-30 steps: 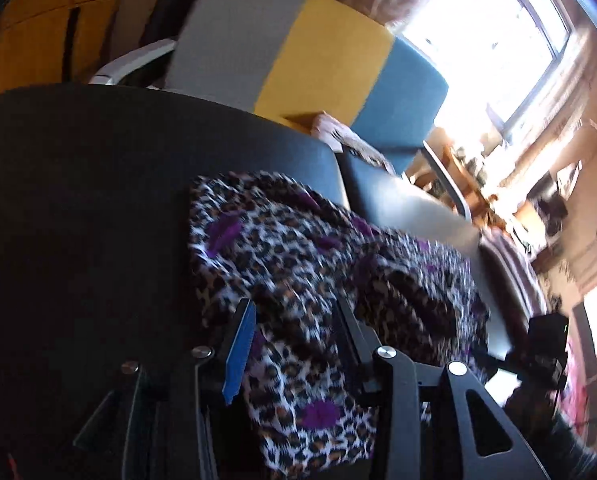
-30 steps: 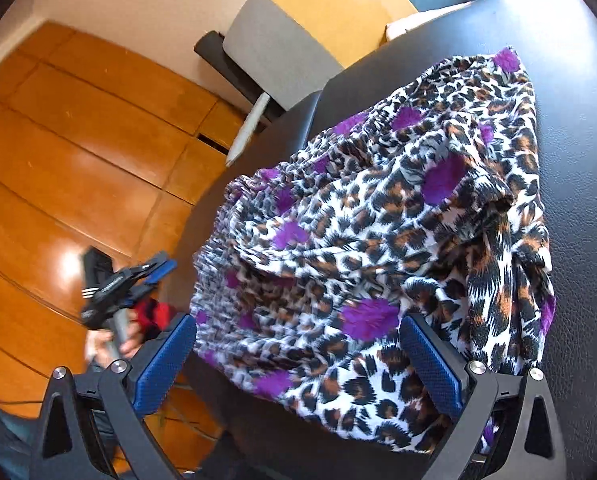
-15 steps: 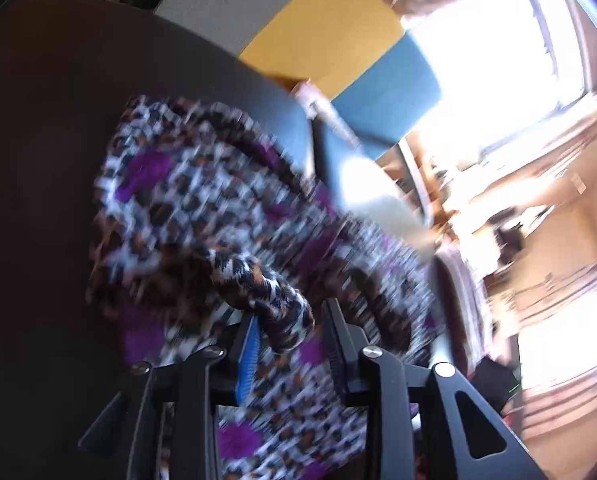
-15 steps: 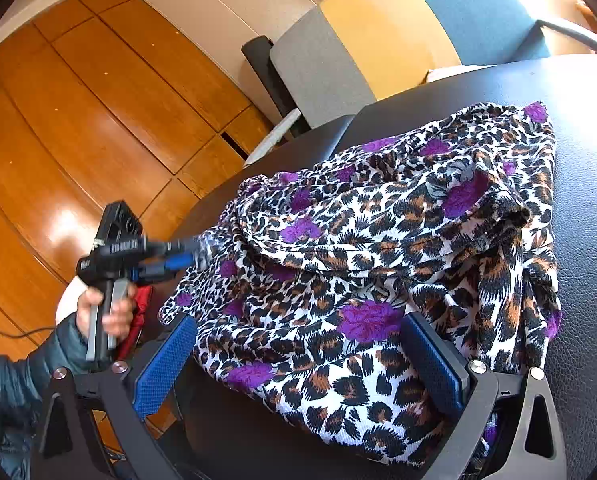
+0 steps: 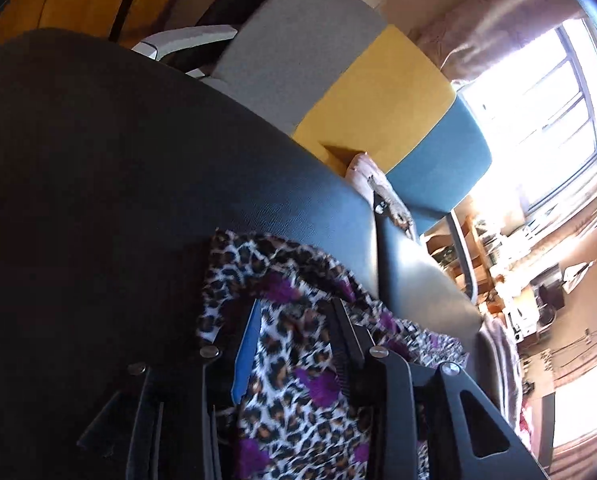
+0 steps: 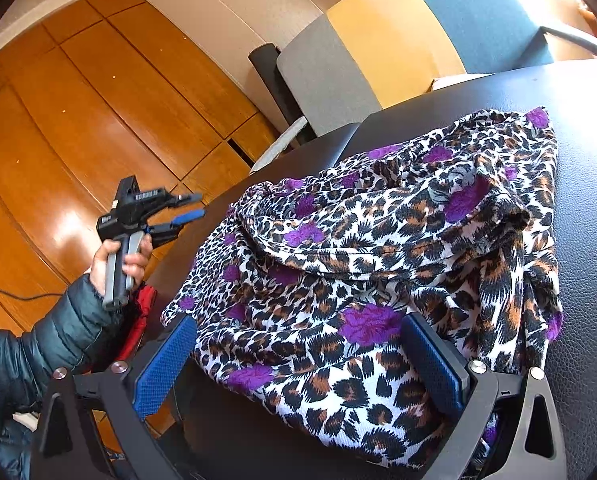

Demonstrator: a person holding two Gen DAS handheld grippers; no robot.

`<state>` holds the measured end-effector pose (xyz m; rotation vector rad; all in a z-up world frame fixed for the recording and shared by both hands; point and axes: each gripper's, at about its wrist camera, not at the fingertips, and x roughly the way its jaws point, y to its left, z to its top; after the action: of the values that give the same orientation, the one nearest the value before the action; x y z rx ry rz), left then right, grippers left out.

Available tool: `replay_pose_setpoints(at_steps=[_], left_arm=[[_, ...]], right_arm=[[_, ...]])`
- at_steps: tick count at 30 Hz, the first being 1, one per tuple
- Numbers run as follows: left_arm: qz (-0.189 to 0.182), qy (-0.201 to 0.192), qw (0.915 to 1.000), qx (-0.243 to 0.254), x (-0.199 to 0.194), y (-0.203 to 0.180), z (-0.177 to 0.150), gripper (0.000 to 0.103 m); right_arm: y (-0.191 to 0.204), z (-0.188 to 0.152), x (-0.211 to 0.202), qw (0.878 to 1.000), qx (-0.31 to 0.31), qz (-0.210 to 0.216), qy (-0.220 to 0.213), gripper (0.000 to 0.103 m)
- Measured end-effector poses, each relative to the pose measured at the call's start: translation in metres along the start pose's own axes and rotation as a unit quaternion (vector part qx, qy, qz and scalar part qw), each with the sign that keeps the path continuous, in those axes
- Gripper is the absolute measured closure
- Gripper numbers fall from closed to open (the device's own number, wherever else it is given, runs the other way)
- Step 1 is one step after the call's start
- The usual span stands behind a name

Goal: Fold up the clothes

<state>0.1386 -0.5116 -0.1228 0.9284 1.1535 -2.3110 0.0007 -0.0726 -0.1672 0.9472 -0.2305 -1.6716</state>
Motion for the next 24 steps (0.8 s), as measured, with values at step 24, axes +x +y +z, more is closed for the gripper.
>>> replay_pose_setpoints(at_steps=[24], left_arm=[[0.117,0.027,0.9901,0.073,0.043,-0.038,-0.039,0.055]], right_arm=[[-0.005,0.072,-0.036,0.980,-0.065,-0.187,0.019,0.021]])
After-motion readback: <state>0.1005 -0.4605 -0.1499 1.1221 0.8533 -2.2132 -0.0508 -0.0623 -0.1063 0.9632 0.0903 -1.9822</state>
